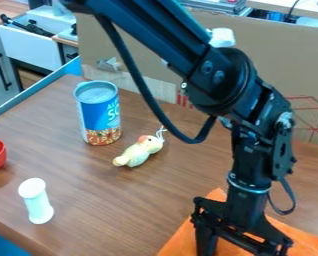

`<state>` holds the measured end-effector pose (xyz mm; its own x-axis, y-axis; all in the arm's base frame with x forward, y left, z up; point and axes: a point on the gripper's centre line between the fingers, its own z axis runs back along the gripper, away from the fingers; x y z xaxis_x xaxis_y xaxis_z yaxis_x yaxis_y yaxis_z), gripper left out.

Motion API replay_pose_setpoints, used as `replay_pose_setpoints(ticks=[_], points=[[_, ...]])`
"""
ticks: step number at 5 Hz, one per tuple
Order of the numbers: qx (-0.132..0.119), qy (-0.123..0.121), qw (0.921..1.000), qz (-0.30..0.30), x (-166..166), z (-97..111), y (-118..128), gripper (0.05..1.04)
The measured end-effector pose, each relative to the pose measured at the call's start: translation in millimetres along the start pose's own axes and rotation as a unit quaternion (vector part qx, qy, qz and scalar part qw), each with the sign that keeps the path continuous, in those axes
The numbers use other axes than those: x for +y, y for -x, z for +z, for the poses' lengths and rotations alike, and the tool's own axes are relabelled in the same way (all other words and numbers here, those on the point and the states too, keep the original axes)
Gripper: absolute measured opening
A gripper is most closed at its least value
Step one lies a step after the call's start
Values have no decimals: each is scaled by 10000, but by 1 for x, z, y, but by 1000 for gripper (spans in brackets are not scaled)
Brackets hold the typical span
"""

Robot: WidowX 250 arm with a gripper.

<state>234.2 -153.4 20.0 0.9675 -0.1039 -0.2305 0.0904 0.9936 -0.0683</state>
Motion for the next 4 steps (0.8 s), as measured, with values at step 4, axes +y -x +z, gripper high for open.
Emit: replay_pose_setpoints(ticks=[4], points=[[-1086,-376,9934,38,25,127,8,1000]])
